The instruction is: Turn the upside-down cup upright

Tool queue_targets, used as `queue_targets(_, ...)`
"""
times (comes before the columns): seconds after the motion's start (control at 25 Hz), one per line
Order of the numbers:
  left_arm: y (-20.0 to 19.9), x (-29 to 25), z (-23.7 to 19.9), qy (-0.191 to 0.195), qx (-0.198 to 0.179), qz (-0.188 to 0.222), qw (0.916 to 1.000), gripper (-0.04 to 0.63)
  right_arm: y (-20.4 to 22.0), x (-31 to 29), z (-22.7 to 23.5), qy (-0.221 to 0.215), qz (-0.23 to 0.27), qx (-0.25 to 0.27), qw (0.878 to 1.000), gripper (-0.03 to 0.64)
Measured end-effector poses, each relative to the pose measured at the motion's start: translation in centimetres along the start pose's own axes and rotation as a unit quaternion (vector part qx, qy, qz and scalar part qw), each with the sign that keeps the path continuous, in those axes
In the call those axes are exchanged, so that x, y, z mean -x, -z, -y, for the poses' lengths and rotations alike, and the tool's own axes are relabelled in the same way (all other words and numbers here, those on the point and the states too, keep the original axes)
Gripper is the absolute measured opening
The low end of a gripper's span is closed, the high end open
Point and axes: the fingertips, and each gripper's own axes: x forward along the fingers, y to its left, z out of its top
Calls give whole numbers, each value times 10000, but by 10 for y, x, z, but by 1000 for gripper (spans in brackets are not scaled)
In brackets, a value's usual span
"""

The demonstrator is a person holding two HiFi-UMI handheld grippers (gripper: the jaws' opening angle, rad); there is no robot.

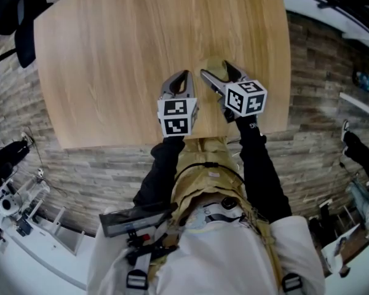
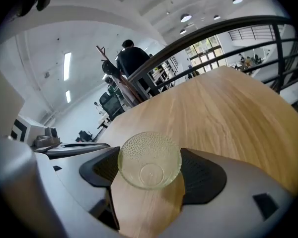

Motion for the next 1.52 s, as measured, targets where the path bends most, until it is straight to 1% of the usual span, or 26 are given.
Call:
queue_targets(0.16, 5, 4, -3, -22, 10, -39, 10000, 0, 15, -7, -8, -360, -13, -625, 9974, 391)
queue_targets(0.28, 7, 6, -3, -27, 9, -29, 10000, 0, 24, -10, -6, -497, -54, -966, 9941, 391)
queue_targets(0.36, 8, 7, -3, -21, 12, -29, 10000, 0, 26, -10, -3, -596, 6, -1224, 9907, 391)
queue_targets(0.52, 12, 8, -5, -33, 10, -52, 10000, 0, 28, -8, 1, -755, 62, -1520, 9855, 391)
queue_targets(0.64, 14, 8, -5, -17, 3, -69, 10000, 0, 30, -5, 11, -690, 56, -1521, 9859, 390)
queue_targets(0.8, 19, 9, -3, -10, -10, -99, 10000, 0, 42, -4, 29, -470, -136, -1368, 9894, 380)
queue_targets(0.84, 20, 10, -3, -11, -17, -111, 9999, 0, 42, -3, 32, -433, -93, -1358, 9897, 355)
queue_targets(0.96, 25, 10, -3, -24, -27, -144, 9999, 0, 31, 0, 35, -420, 198, -1356, 9897, 243)
queue_targets(1.04, 27, 10, -5, -42, -22, -167, 9998, 0, 27, -1, 33, -393, 254, -1253, 9910, 207)
queue_targets(1.16, 29, 12, -5, -44, -19, -170, 9998, 0, 25, -3, 28, -371, 246, -1120, 9927, 195)
queue_targets(1.52, 28, 16, -7, -41, 14, -150, 9999, 0, 24, 0, 27, -357, 210, -1068, 9934, 195)
